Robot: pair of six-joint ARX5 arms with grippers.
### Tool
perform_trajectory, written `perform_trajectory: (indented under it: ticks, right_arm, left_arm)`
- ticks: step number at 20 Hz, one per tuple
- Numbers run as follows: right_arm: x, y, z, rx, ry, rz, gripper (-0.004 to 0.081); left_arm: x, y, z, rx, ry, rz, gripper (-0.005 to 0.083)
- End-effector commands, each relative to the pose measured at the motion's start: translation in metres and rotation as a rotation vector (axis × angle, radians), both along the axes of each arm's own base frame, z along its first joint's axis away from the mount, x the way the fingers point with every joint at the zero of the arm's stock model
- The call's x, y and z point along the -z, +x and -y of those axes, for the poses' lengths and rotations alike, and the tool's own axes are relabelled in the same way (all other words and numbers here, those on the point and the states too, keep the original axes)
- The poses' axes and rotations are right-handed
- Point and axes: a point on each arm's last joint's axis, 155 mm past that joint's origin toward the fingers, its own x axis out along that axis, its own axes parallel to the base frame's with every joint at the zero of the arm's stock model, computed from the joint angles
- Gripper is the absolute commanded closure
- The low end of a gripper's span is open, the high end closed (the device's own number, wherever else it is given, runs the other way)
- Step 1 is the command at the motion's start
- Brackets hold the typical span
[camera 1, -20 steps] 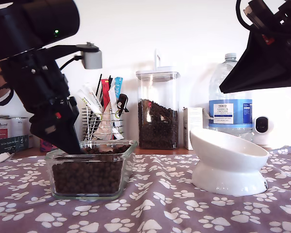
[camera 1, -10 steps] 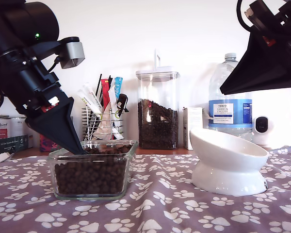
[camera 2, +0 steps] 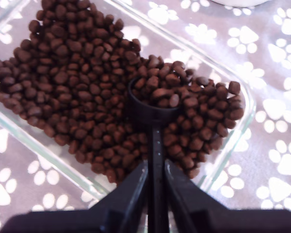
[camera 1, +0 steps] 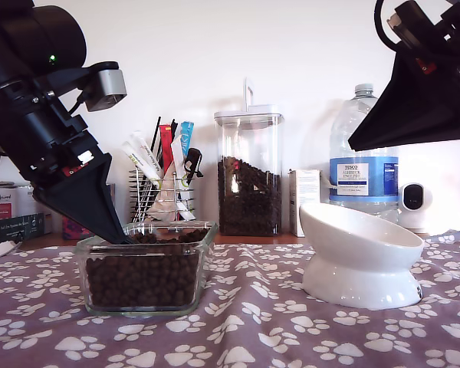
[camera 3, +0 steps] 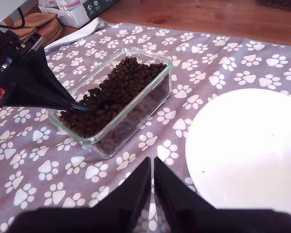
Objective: Measure one spoon of cat food and pour it into the food bowl
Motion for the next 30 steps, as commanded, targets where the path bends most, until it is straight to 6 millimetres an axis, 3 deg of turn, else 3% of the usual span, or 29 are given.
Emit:
perform_trajectory:
  ticks: [1,11,23,30]
  right_arm:
    - [0.004,-0.003,-0.002,-0.012,-0.001,-0.005,0.0780]
    - [0.005,-0.004,-0.001,-0.012,-0.004,-0.011,0.0780]
    - [0.005,-0.004,-0.001,-0.011,-0.005,-0.011,0.0780]
    - [0.006,-0.004,-0.001,-0.012,-0.006,-0.014,0.0780]
  left_arm:
    - [0.012,-0.001,-0.007,-0.027,0.008,-0.025,0.0793]
    - [0.004,0.018,-0.021,-0.135,-0.081,-0.042,0.0793]
    - [-0.012,0.019,-0.008,-0.091,-0.216,-0.055,0.0793]
    - [-0.040,0.034,-0.007,-0.078,-0.317,0.024,0.0793]
